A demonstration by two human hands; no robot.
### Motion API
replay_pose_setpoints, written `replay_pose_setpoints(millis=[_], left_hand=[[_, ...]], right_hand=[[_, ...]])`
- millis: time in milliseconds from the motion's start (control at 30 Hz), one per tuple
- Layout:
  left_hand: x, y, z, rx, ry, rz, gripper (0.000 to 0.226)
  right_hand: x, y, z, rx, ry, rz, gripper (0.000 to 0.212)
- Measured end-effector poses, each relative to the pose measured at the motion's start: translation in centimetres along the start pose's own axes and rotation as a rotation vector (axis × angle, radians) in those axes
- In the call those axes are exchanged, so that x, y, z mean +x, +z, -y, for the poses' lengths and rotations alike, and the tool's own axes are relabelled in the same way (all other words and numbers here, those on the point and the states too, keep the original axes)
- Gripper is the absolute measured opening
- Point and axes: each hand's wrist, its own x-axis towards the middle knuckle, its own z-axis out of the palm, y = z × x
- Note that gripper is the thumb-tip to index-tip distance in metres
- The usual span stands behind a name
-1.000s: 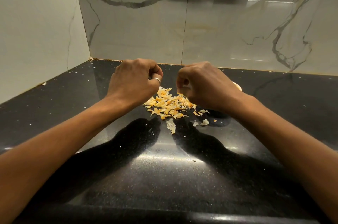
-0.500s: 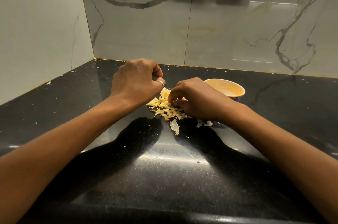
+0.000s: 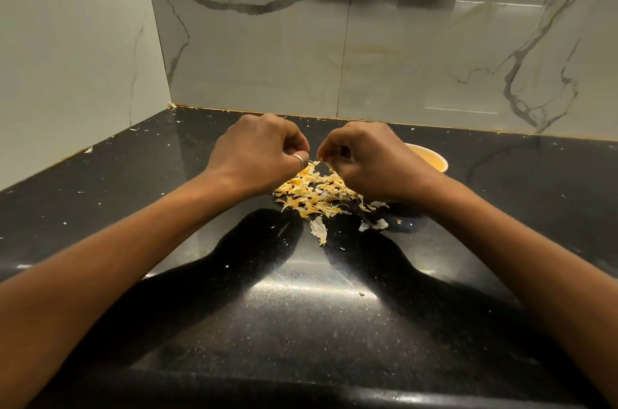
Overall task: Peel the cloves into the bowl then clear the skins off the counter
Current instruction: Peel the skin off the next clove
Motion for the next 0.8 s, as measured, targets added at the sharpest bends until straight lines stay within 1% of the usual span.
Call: replay_pose_setpoints(millis=[67, 133, 300, 467, 600, 700, 800], left_hand=[[-0.05, 0.04, -0.26, -0.071, 0.028, 0.061, 0.011], [-0.08, 0.0, -0.47, -0.119, 0.05, 0.089, 0.013], [-0.09, -0.1, -0.73, -0.16, 0.088, 0.054, 0.013], [-0.17, 0.07, -0.62, -0.146, 0.11, 0.095, 0.015], [-0.27, 0.04, -0.75, -0.161, 0.113, 0.081, 0.016], [-0.35, -0.03, -0.98, -0.166, 0.113, 0.057, 0.014], [-0.35, 0.0, -1.11, -0.162, 0.102, 0.03, 0.012]], right_hand=[[-0.02, 0.1, 0.08, 0.034, 0.033, -0.011, 0.018], [-0.01, 0.12, 0.16, 0.078, 0.068, -0.003, 0.015], [0.02, -0.23, 0.26, 0.17, 0.113, 0.003, 0.01], [0.07, -0.41, 0.21, 0.14, 0.138, 0.01, 0.006], [0.02, -0.56, 0.26, 0.172, 0.165, 0.016, 0.005], [-0.02, -0.76, 0.33, 0.247, 0.202, 0.025, 0.005], [-0.06, -0.75, 0.59, 0.396, 0.267, 0.025, 0.006]])
